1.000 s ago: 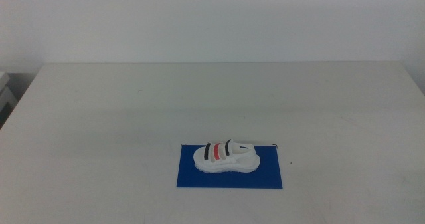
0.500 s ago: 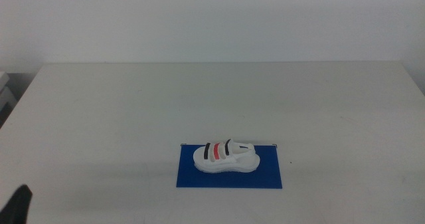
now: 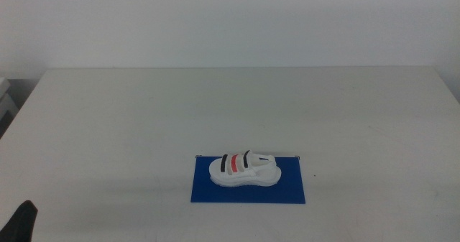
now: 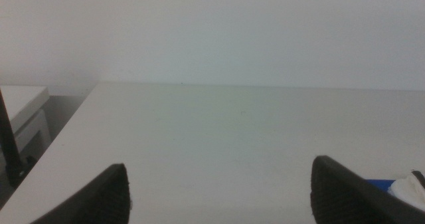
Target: Use one arm to grab the shoe from the table and place it on the mat.
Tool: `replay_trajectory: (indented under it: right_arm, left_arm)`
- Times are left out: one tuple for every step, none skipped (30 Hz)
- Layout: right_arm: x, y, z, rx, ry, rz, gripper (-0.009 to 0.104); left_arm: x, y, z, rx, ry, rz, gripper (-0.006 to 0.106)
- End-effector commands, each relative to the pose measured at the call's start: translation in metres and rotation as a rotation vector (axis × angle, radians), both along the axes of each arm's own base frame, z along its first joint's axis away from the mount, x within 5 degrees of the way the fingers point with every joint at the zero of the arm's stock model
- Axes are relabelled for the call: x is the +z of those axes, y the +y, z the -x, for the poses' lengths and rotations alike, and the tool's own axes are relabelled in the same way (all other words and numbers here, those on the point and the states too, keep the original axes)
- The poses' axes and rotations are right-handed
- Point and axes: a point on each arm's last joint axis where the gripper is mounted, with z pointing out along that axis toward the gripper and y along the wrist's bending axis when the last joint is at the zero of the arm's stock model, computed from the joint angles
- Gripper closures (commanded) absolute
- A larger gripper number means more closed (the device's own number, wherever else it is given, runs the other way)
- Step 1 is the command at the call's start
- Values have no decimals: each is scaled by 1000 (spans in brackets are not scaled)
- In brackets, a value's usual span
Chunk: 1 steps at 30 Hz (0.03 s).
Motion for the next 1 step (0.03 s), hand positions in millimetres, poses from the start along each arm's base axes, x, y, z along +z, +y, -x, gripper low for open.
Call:
replay_trajectory:
  right_arm:
    - [5, 0, -1, 0, -63, 21, 17]
  left_arm:
    - [6, 0, 1, -5, -90, 28, 7]
